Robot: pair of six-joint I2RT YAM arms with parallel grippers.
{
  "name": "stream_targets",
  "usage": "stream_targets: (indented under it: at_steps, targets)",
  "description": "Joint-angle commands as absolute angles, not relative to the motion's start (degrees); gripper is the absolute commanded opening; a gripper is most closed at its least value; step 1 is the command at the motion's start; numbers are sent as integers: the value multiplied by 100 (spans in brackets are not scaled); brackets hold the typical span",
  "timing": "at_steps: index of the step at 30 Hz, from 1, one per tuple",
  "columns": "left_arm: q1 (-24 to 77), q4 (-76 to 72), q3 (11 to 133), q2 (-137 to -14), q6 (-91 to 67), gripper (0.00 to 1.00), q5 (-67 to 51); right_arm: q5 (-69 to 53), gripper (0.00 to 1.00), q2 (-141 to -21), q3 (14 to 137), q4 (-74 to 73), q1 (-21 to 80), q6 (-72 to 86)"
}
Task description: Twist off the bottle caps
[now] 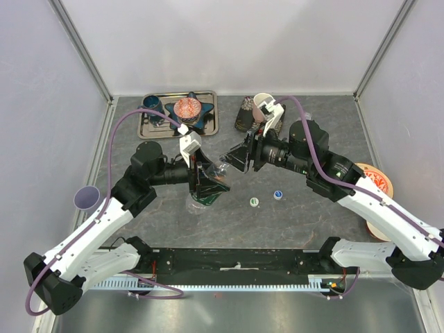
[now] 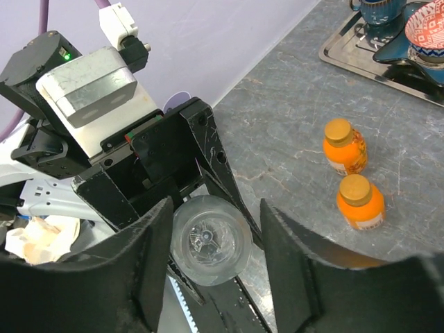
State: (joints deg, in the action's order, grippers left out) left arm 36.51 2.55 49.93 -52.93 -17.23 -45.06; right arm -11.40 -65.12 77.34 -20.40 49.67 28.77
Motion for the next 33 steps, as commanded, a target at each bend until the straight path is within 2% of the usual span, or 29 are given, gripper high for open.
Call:
stream_targets:
  at_steps: [1, 6, 9, 10, 12, 13, 14, 16, 17, 19, 26, 27, 30, 33]
  targets:
    - [3691, 18, 5203, -5317, -1477, 54, -4404, -1292, 53, -6504, 7638, -1837, 4983, 2892]
    - [3691, 18, 5212, -5326, -1477, 54, -4211, -1292, 43, -6469, 7497, -1828, 4983, 2900]
    - [3691, -123, 5203, -5317, -1477, 55, -4035, -1266, 31, -6434, 7453, -1828, 4983, 2883]
    - [3691, -123, 5194, -5309, -1477, 56, -3973, -1196, 21, -6416, 7444, -1837, 4975, 2874]
    - [3691, -123, 5177, -5291, -1494, 60, -3859, -1117, 10, -6372, 7453, -1872, 4975, 2839]
    - [3691, -123, 5159, -5282, -1485, 62, -3815, -1038, 0, -6363, 7479, -1881, 4983, 2830]
    - [3691, -88, 5159, -5274, -1529, 70, -3727, -985, 0, -6328, 7514, -1907, 4983, 2804]
    - [3691, -36, 5124, -5230, -1573, 77, -3341, -792, 0, -6267, 7619, -1986, 4983, 2707]
    - [3691, 69, 5115, -5177, -1582, 99, -2992, -486, 0, -6258, 7681, -2117, 4983, 2655]
    - [3691, 219, 5106, -5089, -1591, 99, -2595, -108, 0, -6214, 7926, -2302, 4992, 2462]
    - [3691, 1291, 5344, -4633, -1231, 99, -638, 2466, 0, -6433, 8657, -3189, 4983, 1785]
    - [3691, 1483, 5318, -4458, -1204, 99, -424, 3375, 0, -6477, 8640, -3190, 4983, 1706]
    - [3691, 1547, 5038, -3897, -1204, 99, -18, 5072, 0, -6627, 8290, -2797, 4975, 1311]
    - [3691, 1433, 4704, -3447, -1143, 99, -350, 5476, 0, -6697, 7595, -1892, 4747, 879]
